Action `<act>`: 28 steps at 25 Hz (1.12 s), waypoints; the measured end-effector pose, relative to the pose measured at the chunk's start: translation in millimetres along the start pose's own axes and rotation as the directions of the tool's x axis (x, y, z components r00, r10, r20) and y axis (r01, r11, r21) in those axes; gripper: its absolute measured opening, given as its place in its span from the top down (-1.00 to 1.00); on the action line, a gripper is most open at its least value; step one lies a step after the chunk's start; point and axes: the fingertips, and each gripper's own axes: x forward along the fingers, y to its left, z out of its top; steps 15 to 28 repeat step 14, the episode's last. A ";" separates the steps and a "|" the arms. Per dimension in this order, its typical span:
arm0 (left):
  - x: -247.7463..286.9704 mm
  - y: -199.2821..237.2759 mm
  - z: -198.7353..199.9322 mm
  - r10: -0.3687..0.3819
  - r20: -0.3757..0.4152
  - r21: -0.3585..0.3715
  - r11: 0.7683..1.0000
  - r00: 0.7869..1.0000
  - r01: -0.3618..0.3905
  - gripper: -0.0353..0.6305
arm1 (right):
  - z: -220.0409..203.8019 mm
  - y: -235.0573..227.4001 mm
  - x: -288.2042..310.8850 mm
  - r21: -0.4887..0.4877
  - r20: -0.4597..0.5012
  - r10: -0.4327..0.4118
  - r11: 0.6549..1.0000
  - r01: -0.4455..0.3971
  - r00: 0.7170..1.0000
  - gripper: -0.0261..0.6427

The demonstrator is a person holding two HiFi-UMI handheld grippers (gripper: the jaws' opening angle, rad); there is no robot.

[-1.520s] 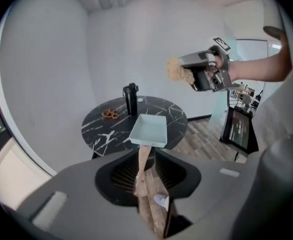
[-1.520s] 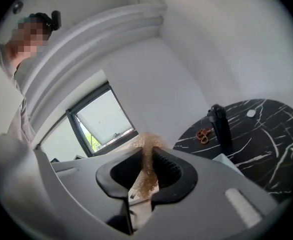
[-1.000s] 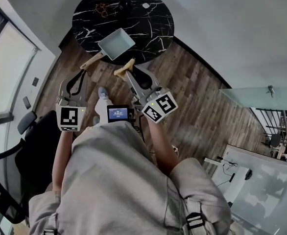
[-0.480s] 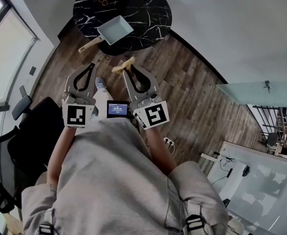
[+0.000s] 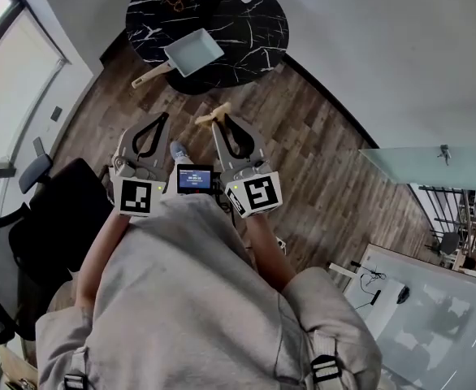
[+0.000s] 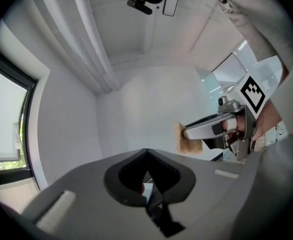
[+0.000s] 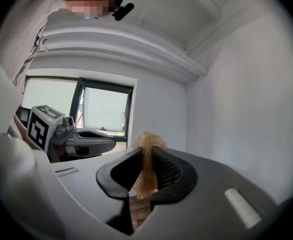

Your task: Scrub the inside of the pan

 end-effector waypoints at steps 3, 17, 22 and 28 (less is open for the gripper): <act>3.9 4.2 1.0 0.009 0.010 0.001 1.000 1.000 -0.009 0.89 | 7.6 2.3 9.0 -0.016 0.012 0.019 1.000 -0.018 1.000 0.70; -3.0 21.8 -7.1 0.026 0.018 -0.006 1.000 1.000 -0.025 0.89 | 8.7 15.2 18.3 -0.046 -0.004 0.025 0.999 -0.025 1.000 0.70; -3.0 21.8 -7.1 0.026 0.018 -0.006 1.000 1.000 -0.025 0.89 | 8.7 15.2 18.3 -0.046 -0.004 0.025 0.999 -0.025 1.000 0.70; -3.0 21.8 -7.1 0.026 0.018 -0.006 1.000 1.000 -0.025 0.89 | 8.7 15.2 18.3 -0.046 -0.004 0.025 0.999 -0.025 1.000 0.70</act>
